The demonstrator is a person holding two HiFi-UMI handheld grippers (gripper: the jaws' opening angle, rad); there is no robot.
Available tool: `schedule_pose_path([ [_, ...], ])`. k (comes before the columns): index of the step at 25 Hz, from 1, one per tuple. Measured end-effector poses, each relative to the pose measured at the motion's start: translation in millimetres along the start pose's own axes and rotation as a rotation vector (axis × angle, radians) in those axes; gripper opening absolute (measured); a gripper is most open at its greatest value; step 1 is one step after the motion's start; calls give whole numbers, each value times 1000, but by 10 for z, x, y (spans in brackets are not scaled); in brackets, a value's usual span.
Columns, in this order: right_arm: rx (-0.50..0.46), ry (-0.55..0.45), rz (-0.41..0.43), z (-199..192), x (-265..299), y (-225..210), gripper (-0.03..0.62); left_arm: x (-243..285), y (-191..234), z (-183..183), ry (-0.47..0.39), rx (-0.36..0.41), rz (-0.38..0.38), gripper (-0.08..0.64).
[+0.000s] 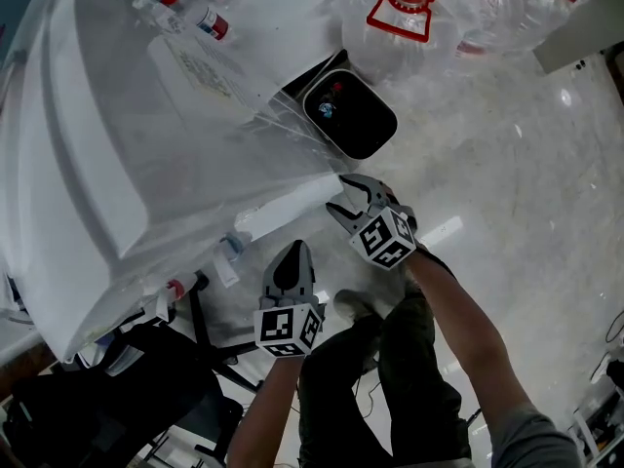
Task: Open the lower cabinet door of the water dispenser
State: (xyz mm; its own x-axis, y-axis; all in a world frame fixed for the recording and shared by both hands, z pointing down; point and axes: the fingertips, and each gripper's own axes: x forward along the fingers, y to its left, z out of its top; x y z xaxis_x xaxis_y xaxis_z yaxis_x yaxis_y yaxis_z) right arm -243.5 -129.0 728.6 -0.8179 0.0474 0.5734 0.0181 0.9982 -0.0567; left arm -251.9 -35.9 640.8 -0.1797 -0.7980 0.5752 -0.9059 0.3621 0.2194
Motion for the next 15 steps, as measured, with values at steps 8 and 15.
schedule_pose_path([
  [8, 63, 12, -65, -100, -149, 154, 238, -84, -35, -57, 21, 31, -42, 11],
  [15, 81, 30, -95, -163, -230, 247, 239, -65, -57, 2, 26, 103, -93, 11],
])
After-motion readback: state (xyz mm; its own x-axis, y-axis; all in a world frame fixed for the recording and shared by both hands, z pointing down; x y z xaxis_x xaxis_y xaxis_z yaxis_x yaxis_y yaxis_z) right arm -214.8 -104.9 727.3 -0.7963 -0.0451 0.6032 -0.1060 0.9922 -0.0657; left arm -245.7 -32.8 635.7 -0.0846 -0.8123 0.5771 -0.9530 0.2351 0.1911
